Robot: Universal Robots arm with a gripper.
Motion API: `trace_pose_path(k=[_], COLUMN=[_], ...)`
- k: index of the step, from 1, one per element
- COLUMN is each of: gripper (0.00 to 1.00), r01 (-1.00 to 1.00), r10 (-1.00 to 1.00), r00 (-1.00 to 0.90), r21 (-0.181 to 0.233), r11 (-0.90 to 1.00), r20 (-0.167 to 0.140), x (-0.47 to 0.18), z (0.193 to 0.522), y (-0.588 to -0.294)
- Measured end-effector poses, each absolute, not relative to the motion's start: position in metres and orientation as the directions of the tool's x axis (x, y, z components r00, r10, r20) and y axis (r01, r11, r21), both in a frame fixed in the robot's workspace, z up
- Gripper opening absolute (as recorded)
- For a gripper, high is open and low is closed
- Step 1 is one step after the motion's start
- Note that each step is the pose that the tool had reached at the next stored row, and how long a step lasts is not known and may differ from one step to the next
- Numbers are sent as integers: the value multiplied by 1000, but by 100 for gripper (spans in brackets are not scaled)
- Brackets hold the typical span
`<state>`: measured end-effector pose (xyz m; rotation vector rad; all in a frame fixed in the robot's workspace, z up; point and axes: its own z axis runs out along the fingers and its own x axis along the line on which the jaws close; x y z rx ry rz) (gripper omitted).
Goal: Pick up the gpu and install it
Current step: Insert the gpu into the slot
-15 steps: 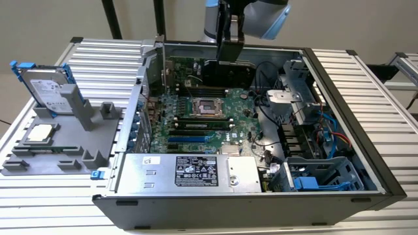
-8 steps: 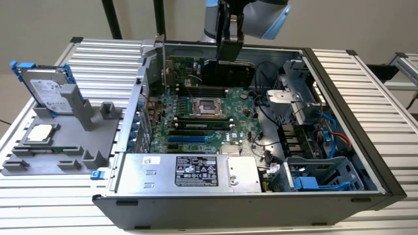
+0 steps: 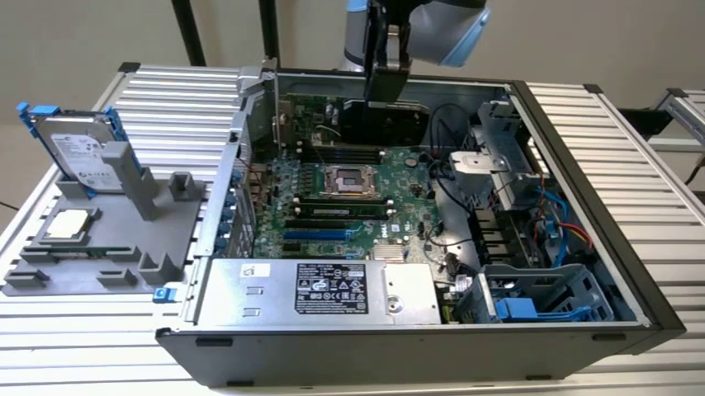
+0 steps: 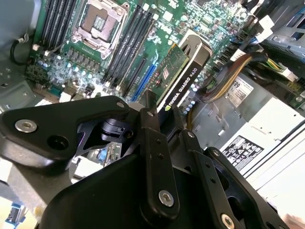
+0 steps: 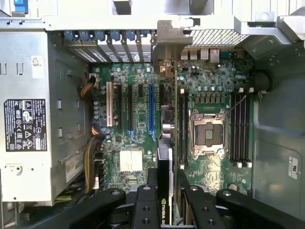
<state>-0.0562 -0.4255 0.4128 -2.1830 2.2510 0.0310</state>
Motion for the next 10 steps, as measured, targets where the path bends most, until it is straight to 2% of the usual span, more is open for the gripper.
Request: trace_pose_path(k=[10], gripper=[0], r01=[-999], r10=[-999], r00=[-31], r21=[10], r11=[31], r20=[-18], x=[-56], z=[411], y=[-424])
